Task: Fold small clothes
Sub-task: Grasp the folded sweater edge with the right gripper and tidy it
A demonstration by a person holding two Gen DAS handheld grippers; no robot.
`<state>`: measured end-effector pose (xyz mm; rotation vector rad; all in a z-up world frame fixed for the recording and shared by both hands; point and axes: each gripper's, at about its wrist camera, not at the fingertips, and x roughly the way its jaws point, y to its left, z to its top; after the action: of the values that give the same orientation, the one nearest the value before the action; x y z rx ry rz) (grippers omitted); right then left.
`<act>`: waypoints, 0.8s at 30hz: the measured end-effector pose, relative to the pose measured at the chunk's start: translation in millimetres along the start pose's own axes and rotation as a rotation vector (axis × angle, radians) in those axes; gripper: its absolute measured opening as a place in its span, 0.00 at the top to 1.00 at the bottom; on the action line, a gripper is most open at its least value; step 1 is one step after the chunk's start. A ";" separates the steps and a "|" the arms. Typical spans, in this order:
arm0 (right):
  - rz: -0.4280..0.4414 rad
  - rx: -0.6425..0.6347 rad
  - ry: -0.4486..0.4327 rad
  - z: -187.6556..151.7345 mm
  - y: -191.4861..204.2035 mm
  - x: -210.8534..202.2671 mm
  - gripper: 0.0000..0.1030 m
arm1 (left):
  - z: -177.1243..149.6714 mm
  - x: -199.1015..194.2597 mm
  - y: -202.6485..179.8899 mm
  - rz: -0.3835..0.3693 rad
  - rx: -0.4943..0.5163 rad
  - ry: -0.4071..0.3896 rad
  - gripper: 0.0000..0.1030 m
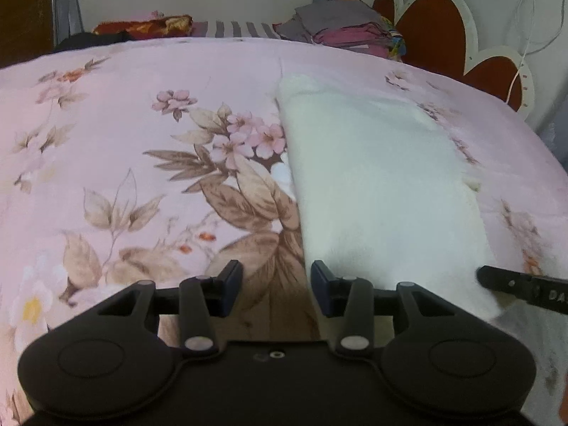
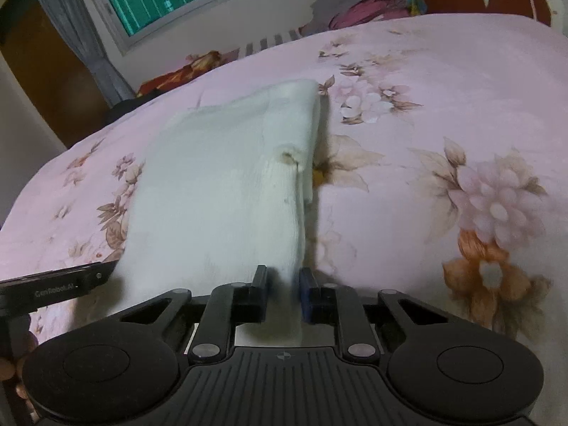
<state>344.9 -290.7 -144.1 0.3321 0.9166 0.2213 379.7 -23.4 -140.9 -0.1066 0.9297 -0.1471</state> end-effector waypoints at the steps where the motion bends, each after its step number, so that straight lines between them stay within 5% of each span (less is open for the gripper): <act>1: -0.005 0.005 -0.003 -2.6 1.5 -2.6 0.83 | -0.9 -3.5 0.2 -0.012 -0.004 0.001 0.60; 19: -0.127 0.072 -0.028 -27.5 13.0 -17.1 0.82 | -3.5 -20.2 -6.3 -0.165 0.061 0.000 0.58; 24: -0.165 0.065 -0.033 -26.1 18.7 -20.0 0.82 | -8.0 -3.7 -16.7 -0.124 0.114 0.038 0.47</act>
<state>311.2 -275.0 -137.1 0.3169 0.9153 0.0342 369.7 -39.5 -140.2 -0.0558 0.9508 -0.3181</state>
